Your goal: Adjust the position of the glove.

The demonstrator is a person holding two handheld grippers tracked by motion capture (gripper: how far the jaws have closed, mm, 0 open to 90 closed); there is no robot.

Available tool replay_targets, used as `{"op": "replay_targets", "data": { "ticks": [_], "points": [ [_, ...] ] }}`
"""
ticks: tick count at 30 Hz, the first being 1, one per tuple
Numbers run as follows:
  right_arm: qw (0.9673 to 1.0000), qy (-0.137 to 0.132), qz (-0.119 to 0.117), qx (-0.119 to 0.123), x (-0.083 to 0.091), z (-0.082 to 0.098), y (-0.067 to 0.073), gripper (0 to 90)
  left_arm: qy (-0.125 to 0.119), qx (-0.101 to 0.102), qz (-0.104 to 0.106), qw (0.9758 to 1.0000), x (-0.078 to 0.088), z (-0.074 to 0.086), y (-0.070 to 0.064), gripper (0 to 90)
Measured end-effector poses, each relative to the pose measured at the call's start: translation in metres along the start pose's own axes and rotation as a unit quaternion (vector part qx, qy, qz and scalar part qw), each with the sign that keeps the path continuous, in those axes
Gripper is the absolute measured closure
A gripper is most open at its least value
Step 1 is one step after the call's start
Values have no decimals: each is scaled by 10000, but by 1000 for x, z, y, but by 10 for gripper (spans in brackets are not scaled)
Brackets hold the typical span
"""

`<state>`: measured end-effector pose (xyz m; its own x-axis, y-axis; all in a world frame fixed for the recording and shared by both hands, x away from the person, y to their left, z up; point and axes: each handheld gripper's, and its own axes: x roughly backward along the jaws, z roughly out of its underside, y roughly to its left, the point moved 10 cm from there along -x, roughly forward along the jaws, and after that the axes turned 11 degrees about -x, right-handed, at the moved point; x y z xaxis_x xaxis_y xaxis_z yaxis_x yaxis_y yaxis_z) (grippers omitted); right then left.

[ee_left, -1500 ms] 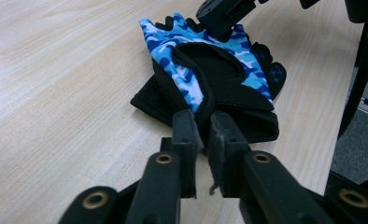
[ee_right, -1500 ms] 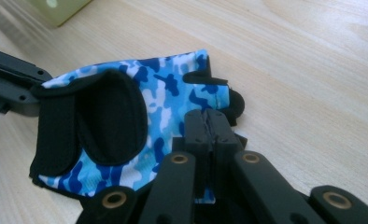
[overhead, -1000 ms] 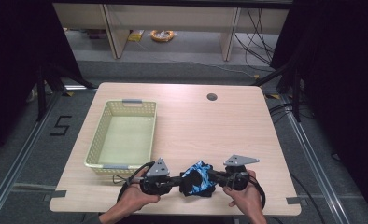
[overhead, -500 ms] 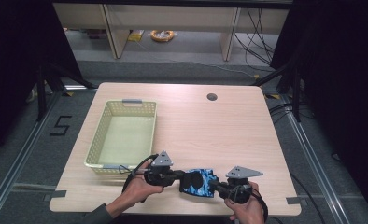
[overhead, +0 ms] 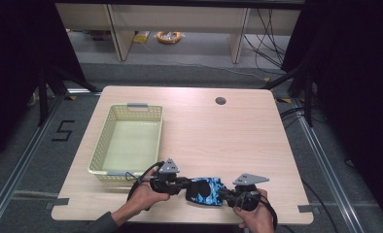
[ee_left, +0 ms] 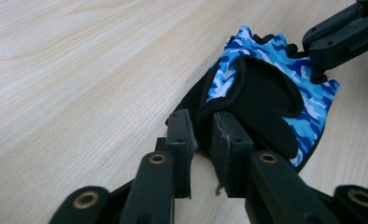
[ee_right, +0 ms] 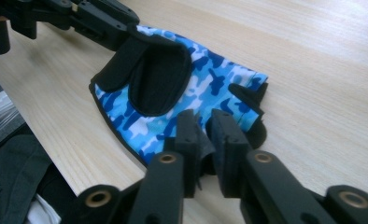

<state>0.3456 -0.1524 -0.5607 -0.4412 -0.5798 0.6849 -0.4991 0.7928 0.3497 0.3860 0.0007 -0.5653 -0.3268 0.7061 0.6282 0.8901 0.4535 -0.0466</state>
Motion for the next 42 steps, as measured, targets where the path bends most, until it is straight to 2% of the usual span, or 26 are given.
{"op": "replay_targets", "data": {
  "ticks": [1, 2, 3, 5, 11, 13, 14, 20, 21, 22, 23, 24, 25, 26, 29, 30, 31, 33, 34, 35, 36, 37, 39, 40, 41, 42],
  "points": [
    [10000, -75, 38, -6, 1, -1, -1, 782, -9, 26, -21, 10000, 1, 0, -1, 733],
    [9999, -23, 57, -122, 3, 0, 0, 751, -17, 11, 6, 10000, 3, 0, -1, 726],
    [9998, -145, 56, -99, 4, -3, -1, 731, -23, 7, -34, 10000, 5, 0, -1, 709],
    [9996, -176, 193, -118, 8, -6, -5, 694, -58, 52, -46, 10000, 10, 1, -1, 663],
    [9988, -296, 334, -221, 5, -12, -13, 572, -108, 448, -57, 9989, 17, 2, -3, 511],
    [9987, -246, 396, -195, 2, -12, -14, 536, -152, 588, 33, 9981, 17, 1, -7, 467],
    [9989, -213, 344, -219, -1, -12, -13, 524, -141, 677, 117, 9975, 18, 1, -9, 447],
    [9989, -58, 393, -260, -11, -12, -15, 442, -18, 1055, 167, 9943, 12, 5, -14, 346],
    [9987, -82, 473, -181, -12, -12, -17, 429, -20, 1130, 297, 9932, 8, 5, -17, 337],
    [9981, 75, 475, -380, -13, -10, -15, 419, -34, 1191, 324, 9923, 6, 4, -18, 317],
    [9986, 0, 459, -247, -15, -12, -17, 415, 14, 1183, 391, 9922, 5, 5, -19, 311],
    [9981, 90, 467, -390, -15, -10, -16, 410, 45, 1238, 304, 9918, 3, 5, -20, 308],
    [9983, 94, 467, -336, -17, -9, -17, 406, 39, 1250, 388, 9914, 1, 5, -21, 302],
    [9978, 163, 489, -412, -18, -8, -17, 409, 9, 1293, 354, 9910, -1, 4, -21, 294],
    [9975, 239, 510, -419, -21, -6, -18, 414, 49, 1221, 349, 9919, -5, 3, -22, 283],
    [9985, -15, 419, -359, -26, -10, -18, 417, 82, 1223, 373, 9918, -5, 3, -23, 283],
    [9983, 187, 486, -268, -23, -7, -20, 418, 41, 1247, 294, 9917, -7, 2, -23, 284],
    [9983, 237, 410, -349, -24, -6, -18, 419, 112, 1235, 367, 9916, -8, 3, -23, 284],
    [9979, 297, 461, -338, -23, -5, -19, 421, 104, 1245, 356, 9915, -9, 3, -23, 285],
    [9986, 195, 416, -264, -24, -7, -19, 423, 116, 1335, 428, 9901, -10, 3, -25, 288],
    [9981, 251, 460, -331, -23, -6, -18, 433, 64, 1404, 463, 9890, -12, 3, -26, 302],
    [9982, 226, 472, -276, -23, -6, -18, 440, 146, 1421, 455, 9887, -12, 4, -27, 307],
    [9988, 57, 451, -155, -26, -9, -18, 460, 107, 1342, 386, 9901, -13, 4, -26, 325],
    [9987, 103, 455, -190, -26, -8, -16, 467, 81, 1353, 379, 9901, -13, 3, -26, 326],
    [9982, 241, 540, -44, -24, -6, -19, 477, 112, 1376, 383, 9897, -13, 3, -27, 330],
    [9979, 304, 533, -198, -23, -4, -16, 488, 95, 1365, 382, 9899, -13, 4, -26, 341]
  ]
}}
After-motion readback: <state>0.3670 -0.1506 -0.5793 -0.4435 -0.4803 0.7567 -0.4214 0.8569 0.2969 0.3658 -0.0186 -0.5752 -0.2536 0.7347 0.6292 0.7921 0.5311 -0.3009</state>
